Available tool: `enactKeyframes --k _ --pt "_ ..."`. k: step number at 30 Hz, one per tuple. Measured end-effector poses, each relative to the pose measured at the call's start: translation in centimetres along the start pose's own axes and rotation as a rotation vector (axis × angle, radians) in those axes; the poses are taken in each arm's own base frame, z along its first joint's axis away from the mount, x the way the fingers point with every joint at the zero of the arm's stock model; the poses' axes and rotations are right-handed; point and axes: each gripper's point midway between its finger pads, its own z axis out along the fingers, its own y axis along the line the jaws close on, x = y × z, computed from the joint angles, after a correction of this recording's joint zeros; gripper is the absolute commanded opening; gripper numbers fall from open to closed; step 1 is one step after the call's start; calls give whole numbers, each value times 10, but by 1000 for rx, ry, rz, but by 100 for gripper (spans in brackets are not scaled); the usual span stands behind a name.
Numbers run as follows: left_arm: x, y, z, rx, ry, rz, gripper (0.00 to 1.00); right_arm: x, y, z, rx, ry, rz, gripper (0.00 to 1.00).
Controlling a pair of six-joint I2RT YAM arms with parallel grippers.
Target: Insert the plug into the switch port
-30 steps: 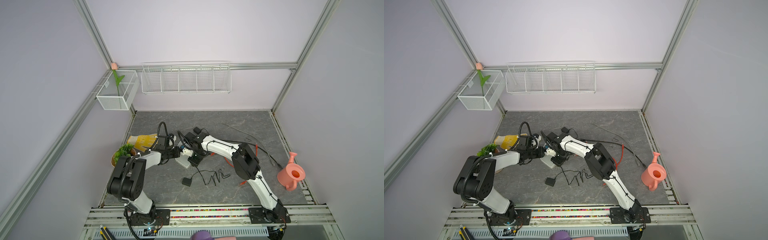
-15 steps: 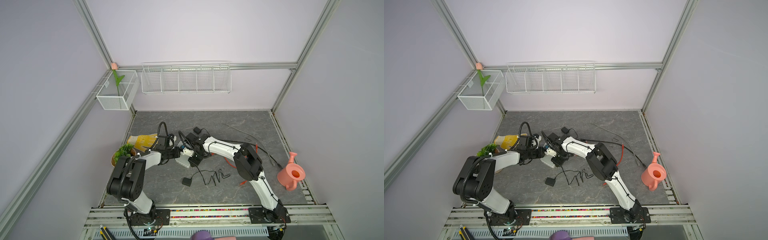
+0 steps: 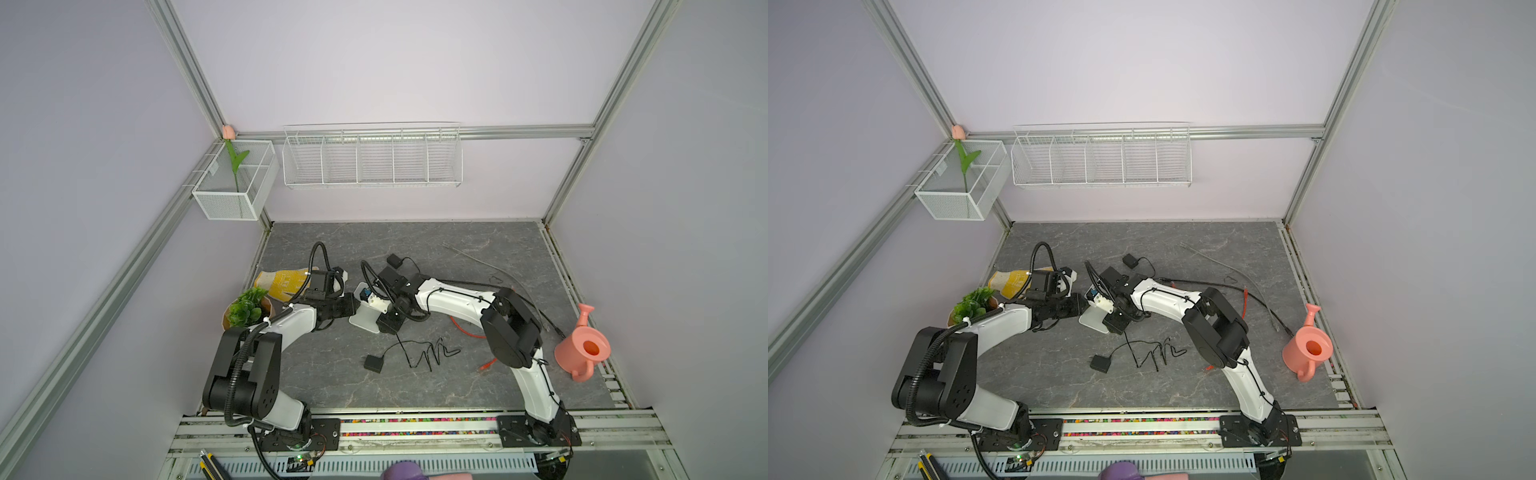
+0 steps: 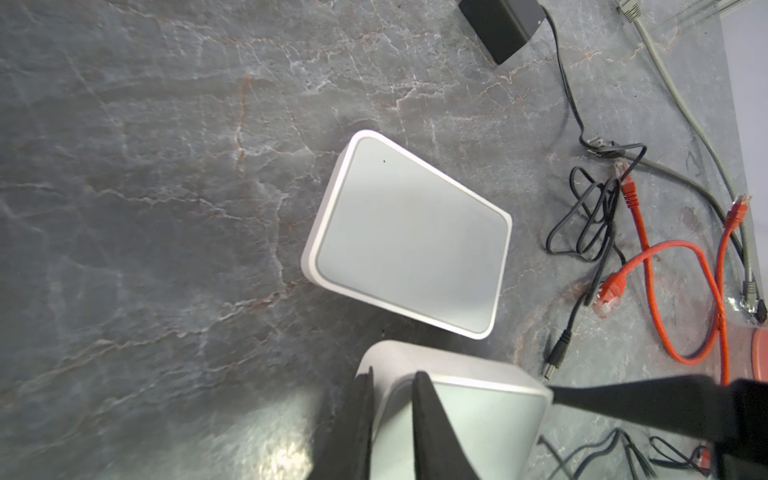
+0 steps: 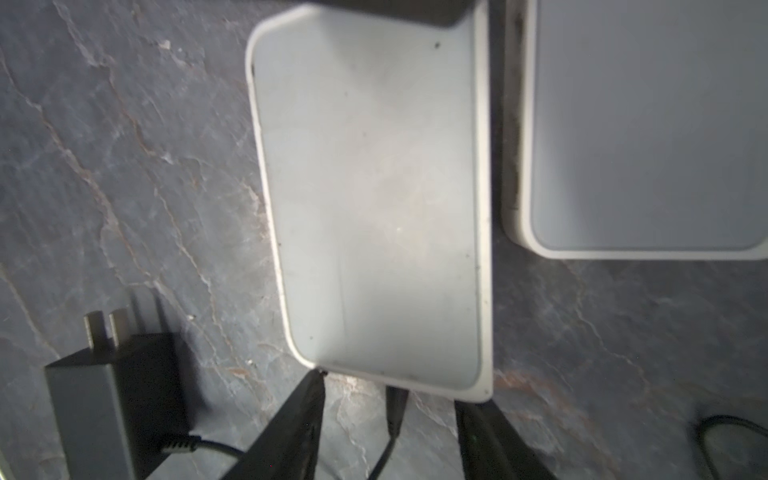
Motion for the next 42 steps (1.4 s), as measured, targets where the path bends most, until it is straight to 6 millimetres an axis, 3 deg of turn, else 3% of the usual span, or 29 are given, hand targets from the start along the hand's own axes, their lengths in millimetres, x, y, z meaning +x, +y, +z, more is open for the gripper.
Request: enactKeyframes --k 6,20,28,31,35,39,42 --pt "5 2 0 -6 21 -9 20 -7 -6 -10 27 -32 -9 62" --pt "7 2 0 -4 29 -13 20 -9 -14 -14 24 -42 5 67" --pt "6 3 -4 -7 24 -26 20 -10 -26 -20 50 -55 42 56" --pt "0 -3 -11 8 -1 -20 21 -5 -31 -34 81 -72 71 47" --pt "-10 -17 -16 33 -7 10 24 10 -48 -72 141 -129 162 42" --pt "-22 -41 -6 69 22 82 27 34 -83 -105 227 -166 281 43" --pt "-17 -57 9 101 72 128 29 54 -100 -107 273 -142 338 45"
